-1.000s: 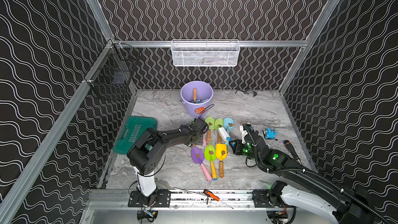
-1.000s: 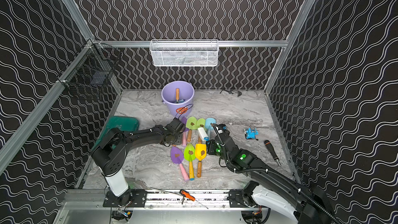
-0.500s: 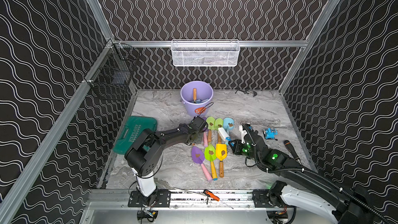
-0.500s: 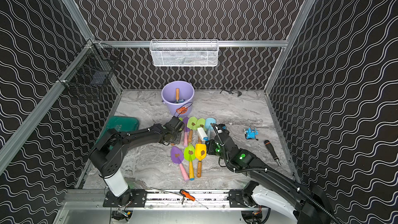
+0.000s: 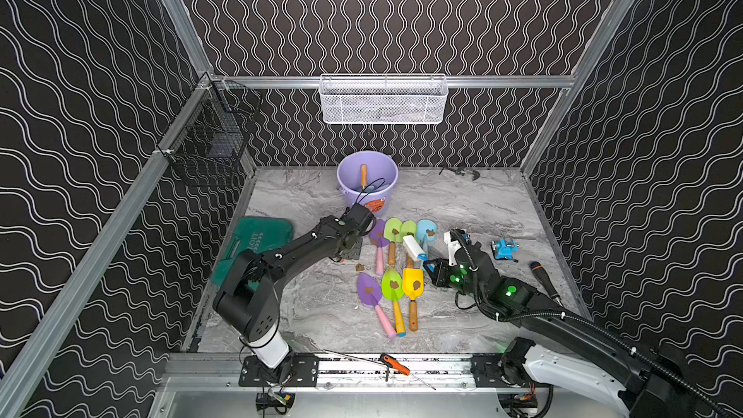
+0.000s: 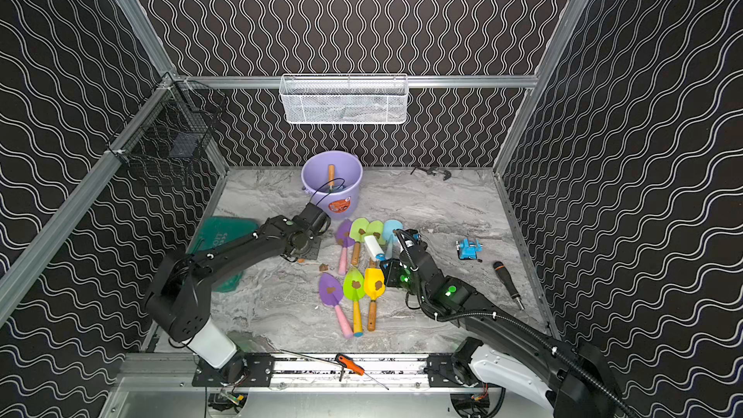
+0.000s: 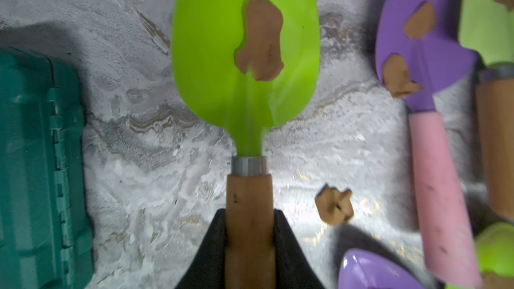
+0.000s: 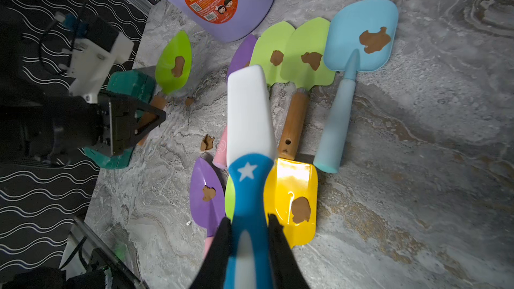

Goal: Brush the soil off the hand trowel and place it into the bucket
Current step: Pick up the hand trowel from the center of the board, then brush off the soil from the hand trowel.

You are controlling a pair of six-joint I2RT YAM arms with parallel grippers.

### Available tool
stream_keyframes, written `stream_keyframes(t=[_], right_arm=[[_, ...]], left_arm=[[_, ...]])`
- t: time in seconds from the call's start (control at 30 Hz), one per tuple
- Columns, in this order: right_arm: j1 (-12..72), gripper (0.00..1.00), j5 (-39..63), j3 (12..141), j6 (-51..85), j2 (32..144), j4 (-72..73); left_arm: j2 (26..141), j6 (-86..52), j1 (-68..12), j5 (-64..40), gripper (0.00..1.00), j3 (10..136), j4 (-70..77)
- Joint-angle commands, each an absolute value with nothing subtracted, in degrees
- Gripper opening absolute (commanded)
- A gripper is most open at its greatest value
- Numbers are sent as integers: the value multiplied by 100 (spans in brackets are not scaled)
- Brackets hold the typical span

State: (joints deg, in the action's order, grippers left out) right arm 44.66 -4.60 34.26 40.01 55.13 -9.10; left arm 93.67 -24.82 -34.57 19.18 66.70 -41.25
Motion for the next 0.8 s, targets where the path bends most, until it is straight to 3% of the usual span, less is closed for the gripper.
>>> stream_keyframes(t=[0.0,0.3,0.47,0.77], right_arm=[[4474,0,-524,3445,3944,5383,-677],[4525,0,-80,3378,3604,5222,-376],[4570,0,112,3336,3734,5309,-203],[4951,0,52,4147,3237,5778,-956]], left_arm=[[9038,-2376,-3491,1356,0,6644,-4660],[7921,-2382,-3794,870,0,6517,-5800],[7312,-2748,-3912,499,0,6342,-5639],[7267,-2173,-3933,-246,0,6609,-6527]])
